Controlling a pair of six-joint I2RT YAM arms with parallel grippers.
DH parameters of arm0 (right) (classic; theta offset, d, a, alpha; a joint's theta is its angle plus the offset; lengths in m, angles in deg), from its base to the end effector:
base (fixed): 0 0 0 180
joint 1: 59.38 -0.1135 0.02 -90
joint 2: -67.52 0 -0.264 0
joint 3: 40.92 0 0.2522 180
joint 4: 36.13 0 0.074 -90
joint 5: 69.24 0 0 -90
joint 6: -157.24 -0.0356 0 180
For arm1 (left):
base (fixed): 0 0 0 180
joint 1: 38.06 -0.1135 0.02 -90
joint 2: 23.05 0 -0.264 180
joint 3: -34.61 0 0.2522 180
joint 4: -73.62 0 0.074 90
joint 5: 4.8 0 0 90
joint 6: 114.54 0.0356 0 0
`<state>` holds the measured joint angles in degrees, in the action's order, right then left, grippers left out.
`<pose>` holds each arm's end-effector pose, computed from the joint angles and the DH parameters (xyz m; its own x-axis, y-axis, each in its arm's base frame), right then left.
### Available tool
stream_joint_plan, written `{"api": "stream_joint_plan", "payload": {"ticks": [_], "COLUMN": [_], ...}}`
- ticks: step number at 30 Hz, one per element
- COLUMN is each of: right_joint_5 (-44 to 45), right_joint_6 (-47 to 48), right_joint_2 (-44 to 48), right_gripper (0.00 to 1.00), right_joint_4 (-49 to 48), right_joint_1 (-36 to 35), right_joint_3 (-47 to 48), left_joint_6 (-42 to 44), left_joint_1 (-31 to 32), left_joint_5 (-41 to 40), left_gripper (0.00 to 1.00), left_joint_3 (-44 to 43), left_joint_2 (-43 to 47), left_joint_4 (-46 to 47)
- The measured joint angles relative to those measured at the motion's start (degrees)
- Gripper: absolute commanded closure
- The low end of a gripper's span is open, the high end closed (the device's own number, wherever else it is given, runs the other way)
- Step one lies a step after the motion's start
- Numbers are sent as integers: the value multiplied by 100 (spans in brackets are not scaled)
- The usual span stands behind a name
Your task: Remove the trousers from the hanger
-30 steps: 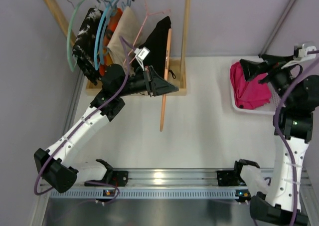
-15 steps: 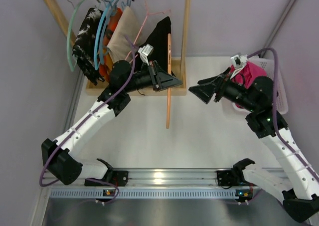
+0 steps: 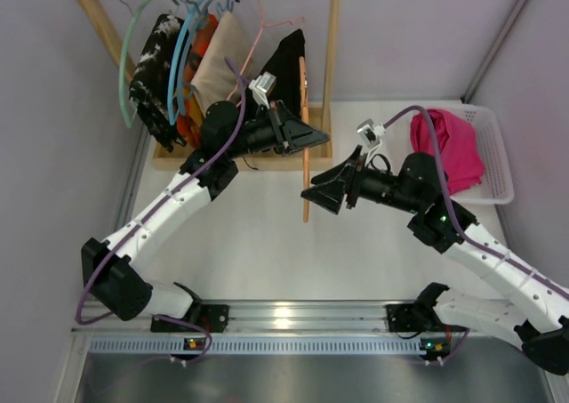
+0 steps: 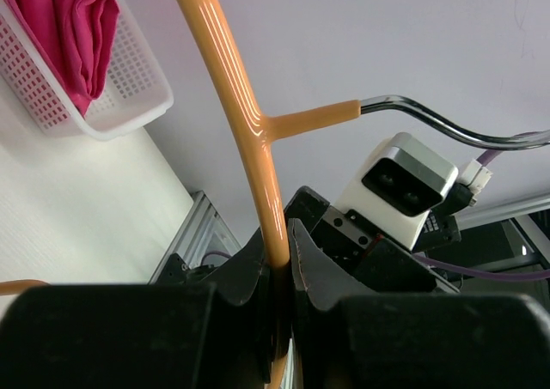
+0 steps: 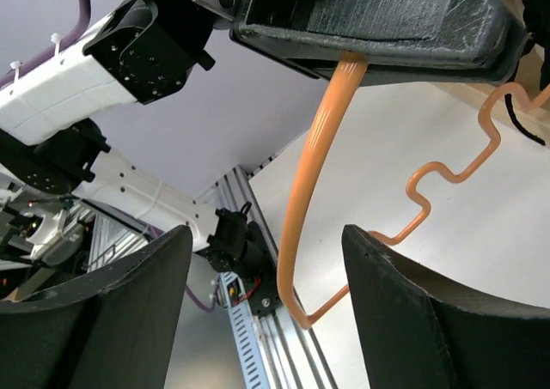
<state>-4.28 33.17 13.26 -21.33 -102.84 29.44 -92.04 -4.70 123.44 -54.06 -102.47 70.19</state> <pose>0.1452 0.1584 0.4001 -0.5075 0.2183 -0.8335 -0.7799 0.2949 0.5521 0.2567 -0.1954 0.4239 -0.8418 -0.3146 -0.4387 0.4403 0.0699 -0.8951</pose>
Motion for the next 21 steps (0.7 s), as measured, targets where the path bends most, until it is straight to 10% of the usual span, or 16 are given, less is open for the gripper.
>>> {"api": "stream_joint_plan", "payload": {"ticks": [9, 17, 21], "right_joint_5": [55, 103, 188], "right_joint_6": [-59, -74, -208], "right_joint_2": [-302, -525, -527], "right_gripper": [51, 100, 100], "right_joint_4": [-404, -533, -433], "right_joint_1": [-149, -229, -227], "right_joint_3": [-72, -68, -11], "left_joint_6": [-20, -63, 0], "left_joint_1": [0, 0, 0], "left_joint_5": [-22, -22, 4], "left_gripper": [100, 100, 100], "left_joint_3": [-33, -33, -33], "left_joint_2": [0, 2, 15], "left_joint_4": [2, 7, 105]}}
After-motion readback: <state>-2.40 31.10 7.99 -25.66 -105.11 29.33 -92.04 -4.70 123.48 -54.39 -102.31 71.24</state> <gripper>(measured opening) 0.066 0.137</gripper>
